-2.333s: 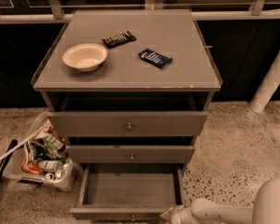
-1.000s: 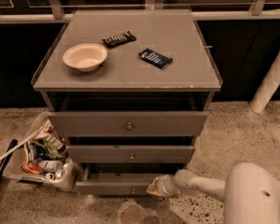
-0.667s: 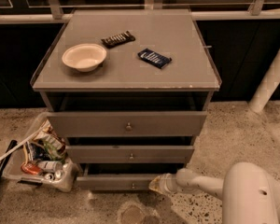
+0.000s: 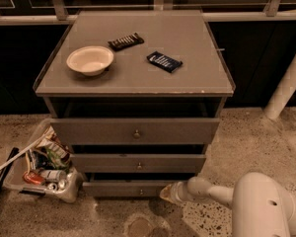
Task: Close bottom drawer
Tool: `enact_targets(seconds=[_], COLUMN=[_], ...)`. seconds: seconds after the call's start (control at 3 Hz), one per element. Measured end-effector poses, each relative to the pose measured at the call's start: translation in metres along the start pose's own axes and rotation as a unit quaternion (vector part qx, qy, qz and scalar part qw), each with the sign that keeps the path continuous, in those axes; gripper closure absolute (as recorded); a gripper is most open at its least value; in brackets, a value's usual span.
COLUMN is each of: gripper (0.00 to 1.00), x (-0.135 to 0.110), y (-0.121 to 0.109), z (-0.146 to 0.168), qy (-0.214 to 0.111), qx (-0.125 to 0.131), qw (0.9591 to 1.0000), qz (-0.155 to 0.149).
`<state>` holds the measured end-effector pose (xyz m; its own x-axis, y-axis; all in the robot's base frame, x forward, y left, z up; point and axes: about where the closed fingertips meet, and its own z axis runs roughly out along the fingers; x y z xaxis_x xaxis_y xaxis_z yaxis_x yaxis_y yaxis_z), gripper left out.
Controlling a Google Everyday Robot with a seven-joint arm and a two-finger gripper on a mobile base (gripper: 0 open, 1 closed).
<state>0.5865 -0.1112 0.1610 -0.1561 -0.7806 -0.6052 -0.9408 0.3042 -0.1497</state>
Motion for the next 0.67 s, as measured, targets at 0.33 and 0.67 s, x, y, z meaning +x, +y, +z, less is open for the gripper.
enact_targets(seconds=[0.33, 0.67], gripper=[0.58, 0.35], x=[0.0000, 0.0000], y=[0.0000, 0.0001], z=[0.0000, 0.0000], qy=[0.000, 0.000], qx=[0.000, 0.000], qw=[1.0000, 1.0000], qz=[0.000, 0.000])
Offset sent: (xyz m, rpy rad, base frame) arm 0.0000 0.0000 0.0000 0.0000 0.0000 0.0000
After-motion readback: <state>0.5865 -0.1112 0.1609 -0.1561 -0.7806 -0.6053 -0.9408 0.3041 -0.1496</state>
